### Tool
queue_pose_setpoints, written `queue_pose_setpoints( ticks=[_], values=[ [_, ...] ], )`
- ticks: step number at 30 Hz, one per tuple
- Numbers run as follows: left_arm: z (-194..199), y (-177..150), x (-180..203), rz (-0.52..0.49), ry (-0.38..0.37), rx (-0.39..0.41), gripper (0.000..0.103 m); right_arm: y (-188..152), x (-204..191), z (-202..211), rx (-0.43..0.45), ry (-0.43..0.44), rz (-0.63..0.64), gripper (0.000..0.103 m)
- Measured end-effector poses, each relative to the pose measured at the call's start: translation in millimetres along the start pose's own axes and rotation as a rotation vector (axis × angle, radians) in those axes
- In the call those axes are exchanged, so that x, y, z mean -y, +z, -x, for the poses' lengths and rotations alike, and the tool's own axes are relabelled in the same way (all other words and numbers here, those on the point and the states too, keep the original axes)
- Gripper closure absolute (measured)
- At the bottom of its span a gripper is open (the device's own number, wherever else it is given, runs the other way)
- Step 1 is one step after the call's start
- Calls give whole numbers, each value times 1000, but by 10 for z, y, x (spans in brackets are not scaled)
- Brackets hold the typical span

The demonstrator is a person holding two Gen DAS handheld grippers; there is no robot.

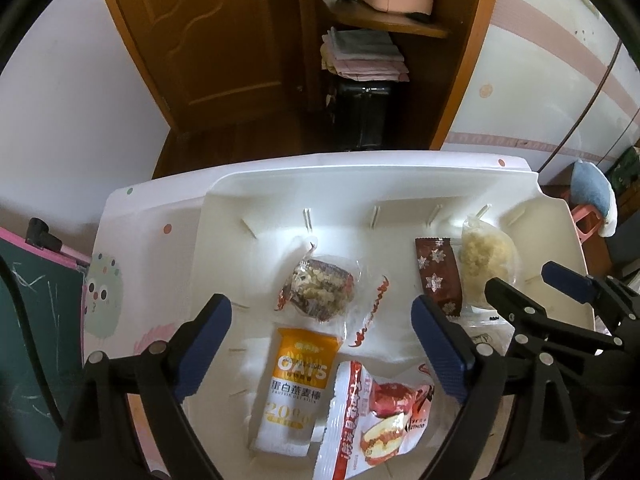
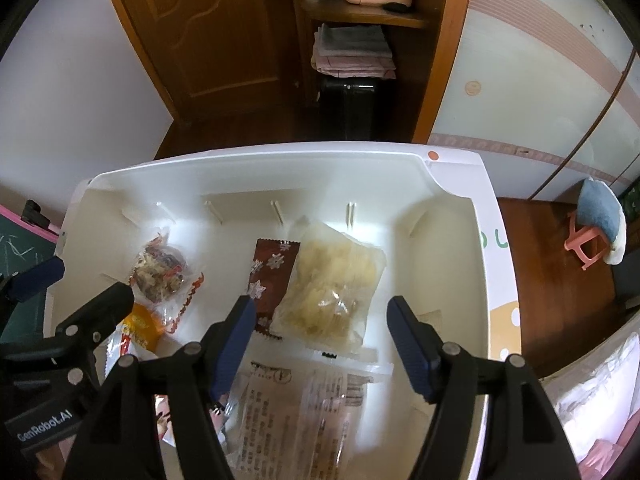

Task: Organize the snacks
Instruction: 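Lower both bags into the white tray and open both tools, then withdraw both tools from the tray back over the remaining snacks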

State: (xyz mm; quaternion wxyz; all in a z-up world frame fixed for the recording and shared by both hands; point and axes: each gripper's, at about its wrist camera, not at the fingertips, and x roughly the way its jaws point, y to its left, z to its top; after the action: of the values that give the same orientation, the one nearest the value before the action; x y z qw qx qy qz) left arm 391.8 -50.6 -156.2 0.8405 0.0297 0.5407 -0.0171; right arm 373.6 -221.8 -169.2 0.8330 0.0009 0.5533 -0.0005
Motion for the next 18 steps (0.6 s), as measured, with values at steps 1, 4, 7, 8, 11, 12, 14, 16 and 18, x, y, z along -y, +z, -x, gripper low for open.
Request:
queue_pose_setpoints(
  ticks=[1,4,7,8,11,12,14,16,18],
  values=[
    [22,-6,-2,-1,-1,1,12,-9,0,17,0,1,-2,34],
    [117,-30,-15,-2,-2,11,12,-44,-11,102,6,6,-6,34],
    [253,-59,-30,-2,-6,26,12,-71,-24,209,15,6,-8,34],
    [316,-74,-36,-2,-7,33,12,-83,-30,256,19,7,-9,34],
    [504,-120,-62,-1,-11,55,12,-130,-39,408,34,10,-15,34],
    [565,-137,-76,-1,-12,62,12,-150,-48,474,41,11,-16,34],
    [707,-187,-106,-2,-15,77,12,-191,-66,603,56,10,-20,35],
    [860,-250,-140,-2,-18,94,12,-250,-87,752,75,10,-26,35],
    [1042,-326,-187,-3,-21,114,12,-326,-90,930,104,-3,-35,35]
  ],
)
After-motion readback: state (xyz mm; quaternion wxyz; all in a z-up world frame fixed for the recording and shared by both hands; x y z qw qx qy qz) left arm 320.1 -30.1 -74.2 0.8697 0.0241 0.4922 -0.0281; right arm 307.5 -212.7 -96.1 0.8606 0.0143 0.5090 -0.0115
